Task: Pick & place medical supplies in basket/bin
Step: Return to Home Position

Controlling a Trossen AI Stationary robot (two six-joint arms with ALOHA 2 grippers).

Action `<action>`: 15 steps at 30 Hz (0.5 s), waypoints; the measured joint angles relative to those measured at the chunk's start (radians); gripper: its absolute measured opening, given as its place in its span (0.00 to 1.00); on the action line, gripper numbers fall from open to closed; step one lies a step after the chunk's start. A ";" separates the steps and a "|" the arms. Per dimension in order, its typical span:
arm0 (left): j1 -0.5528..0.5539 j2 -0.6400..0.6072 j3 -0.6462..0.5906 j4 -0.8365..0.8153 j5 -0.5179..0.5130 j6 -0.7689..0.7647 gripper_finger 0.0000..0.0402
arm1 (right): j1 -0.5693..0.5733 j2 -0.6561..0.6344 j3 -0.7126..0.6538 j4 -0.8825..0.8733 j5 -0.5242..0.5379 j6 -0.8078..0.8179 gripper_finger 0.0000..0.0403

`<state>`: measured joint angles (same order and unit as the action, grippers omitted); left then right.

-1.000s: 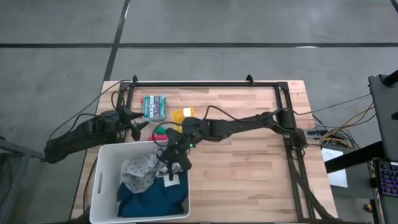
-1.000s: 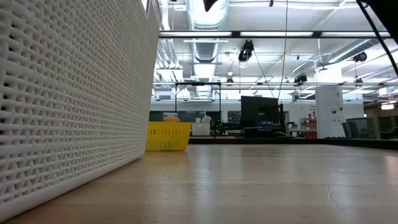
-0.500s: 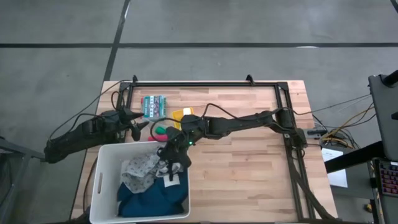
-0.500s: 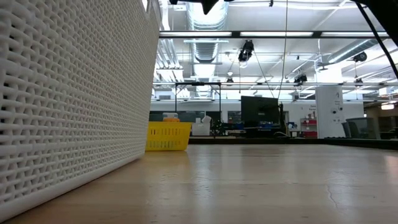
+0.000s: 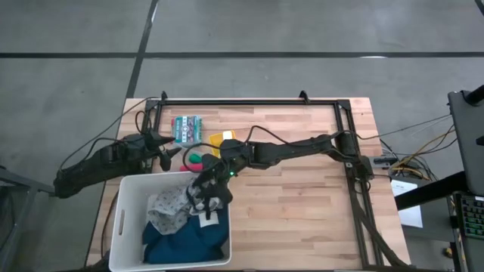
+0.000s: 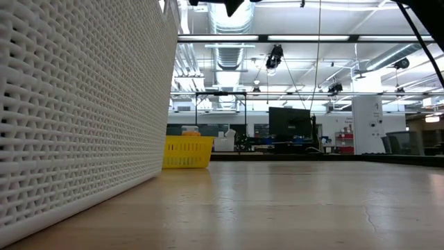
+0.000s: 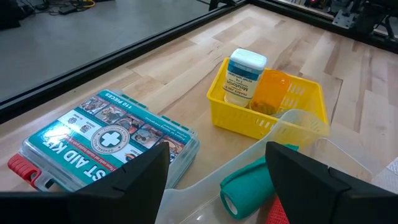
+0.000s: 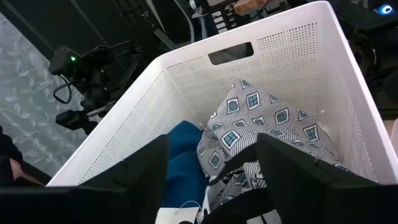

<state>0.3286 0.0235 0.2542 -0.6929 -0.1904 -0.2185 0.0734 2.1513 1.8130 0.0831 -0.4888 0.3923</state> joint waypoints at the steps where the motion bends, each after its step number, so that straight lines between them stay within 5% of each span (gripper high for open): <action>1: 0.000 0.000 0.000 0.000 0.000 0.000 0.68 | 0.000 0.000 0.000 0.000 0.000 0.000 0.60; 15: 0.000 0.000 0.000 0.000 0.000 0.000 0.68 | 0.000 -0.013 -0.003 -0.002 -0.006 -0.008 0.65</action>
<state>0.3286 0.0235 0.2543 -0.6926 -0.1905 -0.2184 0.0734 2.1386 1.8099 0.0814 -0.4946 0.3838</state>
